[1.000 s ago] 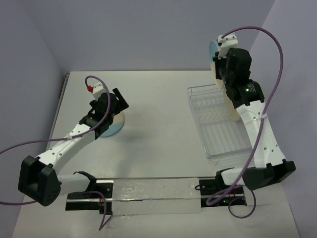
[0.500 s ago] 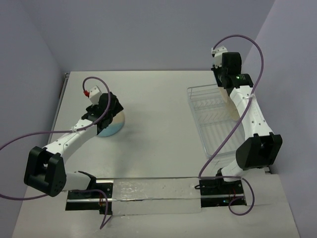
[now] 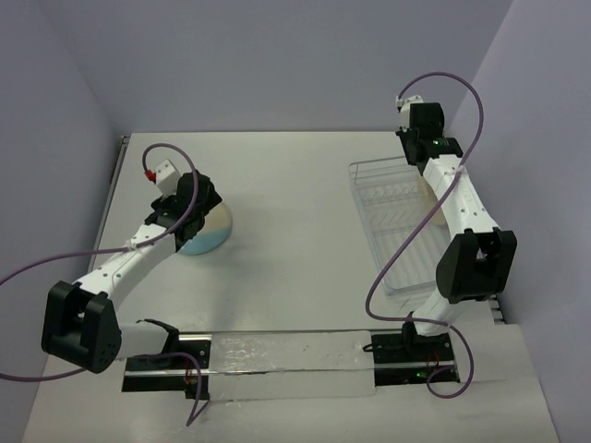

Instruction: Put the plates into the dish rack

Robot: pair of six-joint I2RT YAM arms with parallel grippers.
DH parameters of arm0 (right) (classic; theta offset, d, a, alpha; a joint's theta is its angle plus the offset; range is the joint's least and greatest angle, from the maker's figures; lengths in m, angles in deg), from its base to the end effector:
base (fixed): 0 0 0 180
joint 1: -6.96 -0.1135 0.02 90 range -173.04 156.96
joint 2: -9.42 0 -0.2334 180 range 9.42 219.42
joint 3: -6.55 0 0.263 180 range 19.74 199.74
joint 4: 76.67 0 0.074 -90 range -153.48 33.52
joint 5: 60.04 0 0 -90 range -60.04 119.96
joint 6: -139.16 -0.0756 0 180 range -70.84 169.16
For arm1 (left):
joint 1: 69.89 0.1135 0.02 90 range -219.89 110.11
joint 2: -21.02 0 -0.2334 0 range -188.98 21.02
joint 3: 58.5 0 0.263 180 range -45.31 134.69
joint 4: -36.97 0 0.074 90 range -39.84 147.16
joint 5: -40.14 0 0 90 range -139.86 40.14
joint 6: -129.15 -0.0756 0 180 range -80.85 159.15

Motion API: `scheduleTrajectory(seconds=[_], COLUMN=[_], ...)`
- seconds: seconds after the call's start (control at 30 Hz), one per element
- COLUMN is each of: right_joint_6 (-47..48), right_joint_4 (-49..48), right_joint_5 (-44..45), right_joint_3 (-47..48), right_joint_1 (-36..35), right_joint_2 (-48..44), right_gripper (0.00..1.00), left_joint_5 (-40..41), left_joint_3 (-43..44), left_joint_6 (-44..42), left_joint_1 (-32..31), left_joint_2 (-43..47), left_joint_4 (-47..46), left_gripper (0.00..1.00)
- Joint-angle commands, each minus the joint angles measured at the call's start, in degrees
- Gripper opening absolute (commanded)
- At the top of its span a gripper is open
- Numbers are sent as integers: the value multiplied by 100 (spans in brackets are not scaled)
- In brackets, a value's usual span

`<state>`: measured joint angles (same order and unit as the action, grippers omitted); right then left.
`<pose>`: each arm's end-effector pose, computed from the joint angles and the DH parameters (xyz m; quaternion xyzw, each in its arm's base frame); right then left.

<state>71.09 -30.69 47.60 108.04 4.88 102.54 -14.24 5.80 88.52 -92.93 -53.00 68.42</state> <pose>0.4092 -0.0081 0.2957 -0.1182 0.8814 -0.2107 0.4060 0.3089 -0.0835 0.2043 -0.3206 0.8154 -0.0077 0.4821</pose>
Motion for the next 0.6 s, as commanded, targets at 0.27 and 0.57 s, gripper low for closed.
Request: scheduleTrajectory(seconds=[0.27, 0.57], right_joint_6=[-626, -678], right_joint_4=[-682, -425], right_joint_5=[241, -470], right_joint_3=[-250, -306], right_joint_1=[155, 505], right_joint_2=[-429, -236], right_gripper=[0, 0], left_joint_5=[231, 219], left_joint_3=[-13, 135], left_joint_6=[490, 598], left_joint_1=[81, 81], left_joint_2=[263, 142], left_joint_4=[430, 521], left_gripper=[99, 99])
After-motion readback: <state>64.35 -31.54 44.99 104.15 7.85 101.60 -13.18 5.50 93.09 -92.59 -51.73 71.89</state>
